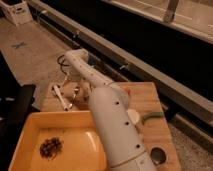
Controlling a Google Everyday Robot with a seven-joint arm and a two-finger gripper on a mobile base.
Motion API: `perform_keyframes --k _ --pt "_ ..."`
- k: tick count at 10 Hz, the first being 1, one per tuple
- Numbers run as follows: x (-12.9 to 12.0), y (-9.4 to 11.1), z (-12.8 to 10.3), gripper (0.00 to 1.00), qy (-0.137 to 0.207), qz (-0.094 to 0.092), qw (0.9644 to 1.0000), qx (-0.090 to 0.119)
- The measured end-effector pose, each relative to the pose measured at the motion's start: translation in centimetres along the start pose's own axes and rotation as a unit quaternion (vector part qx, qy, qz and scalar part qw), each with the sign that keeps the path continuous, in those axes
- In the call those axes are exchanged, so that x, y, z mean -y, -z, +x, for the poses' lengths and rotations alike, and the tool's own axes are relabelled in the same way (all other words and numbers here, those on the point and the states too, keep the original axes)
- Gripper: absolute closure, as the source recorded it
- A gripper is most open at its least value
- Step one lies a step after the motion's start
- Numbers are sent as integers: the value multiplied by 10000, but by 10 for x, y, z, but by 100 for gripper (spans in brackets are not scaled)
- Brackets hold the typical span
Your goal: Place fork in table surface
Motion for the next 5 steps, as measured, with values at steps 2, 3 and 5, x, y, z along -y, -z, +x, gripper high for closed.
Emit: perform_keyframes --k 2,3,5 --pt "13 7 -2 20 159 6 9998 -100" --pt "19 10 -3 20 231 2 9996 -142" --pt "31 14 -7 20 361 10 9992 -184"
